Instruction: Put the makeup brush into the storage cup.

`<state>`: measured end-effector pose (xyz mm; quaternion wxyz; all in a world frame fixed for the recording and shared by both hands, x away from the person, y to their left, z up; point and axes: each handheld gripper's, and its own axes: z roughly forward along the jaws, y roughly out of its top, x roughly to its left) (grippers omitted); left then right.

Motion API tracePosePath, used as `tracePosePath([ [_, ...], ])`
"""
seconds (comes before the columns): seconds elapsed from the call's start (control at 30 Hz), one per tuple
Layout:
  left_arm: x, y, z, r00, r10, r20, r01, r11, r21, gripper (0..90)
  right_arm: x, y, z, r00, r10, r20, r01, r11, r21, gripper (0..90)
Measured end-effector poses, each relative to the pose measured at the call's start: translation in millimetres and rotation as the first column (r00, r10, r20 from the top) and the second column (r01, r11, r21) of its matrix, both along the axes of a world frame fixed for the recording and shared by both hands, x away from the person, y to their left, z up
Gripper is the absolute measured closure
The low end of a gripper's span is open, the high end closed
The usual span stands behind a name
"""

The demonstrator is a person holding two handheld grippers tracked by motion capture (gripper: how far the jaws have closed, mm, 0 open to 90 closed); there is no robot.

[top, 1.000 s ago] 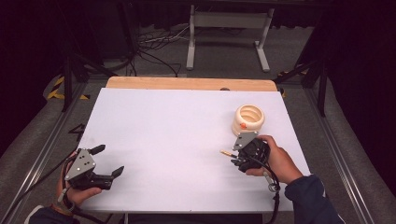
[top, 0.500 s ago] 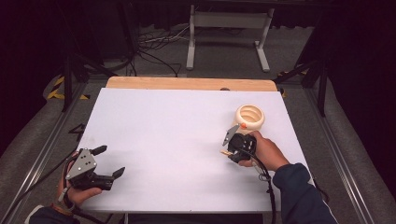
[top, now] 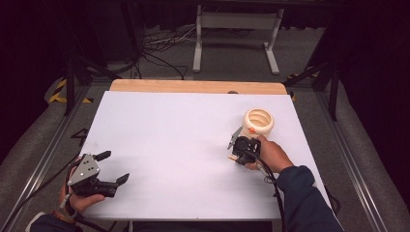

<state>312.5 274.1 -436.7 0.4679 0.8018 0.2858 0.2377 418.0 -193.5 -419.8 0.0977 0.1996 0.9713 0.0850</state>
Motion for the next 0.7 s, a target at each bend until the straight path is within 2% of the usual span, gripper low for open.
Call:
tracePosePath([
  [0.03,0.1,0.2,-0.1,1.0000,-0.001,-0.001,0.001,1.0000,-0.001,4.4,0.2,-0.4,-0.5,0.9999,0.003,-0.013,-0.003,1.0000,0.009,83.8],
  [0.2,0.8,2.5,0.6,0.9999,0.012,-0.003,-0.012,0.9997,-0.022,4.2,-0.4,-1.2,-0.7,1.0000,0.002,-0.010,-0.002,0.9998,0.018,84.5],
  [0.27,1.0,4.3,1.1,0.9998,0.017,-0.004,-0.017,0.9994,-0.031,4.2,-1.6,-2.0,-0.1,1.0000,-0.003,0.003,0.003,0.9997,0.026,84.6],
  [0.43,1.5,4.0,0.6,0.9998,0.016,-0.009,-0.017,0.9994,-0.030,4.3,-3.6,-7.1,7.3,0.9983,-0.009,0.058,0.004,0.9966,0.083,84.6],
  [0.6,1.2,3.7,0.6,0.9998,0.016,-0.009,-0.016,0.9995,-0.026,4.4,-10.7,-11.5,17.1,0.9945,-0.025,0.102,0.011,0.9904,0.138,84.7],
  [0.67,0.9,3.6,0.8,0.9999,0.016,-0.007,-0.016,0.9996,-0.025,4.5,-14.2,-13.8,21.4,0.9914,-0.032,0.127,0.009,0.9842,0.177,84.7],
  [0.7,0.9,3.6,0.8,0.9999,0.016,-0.007,-0.016,0.9996,-0.025,4.5,-14.2,-13.8,21.4,0.9914,-0.032,0.127,0.009,0.9842,0.177,84.7],
])
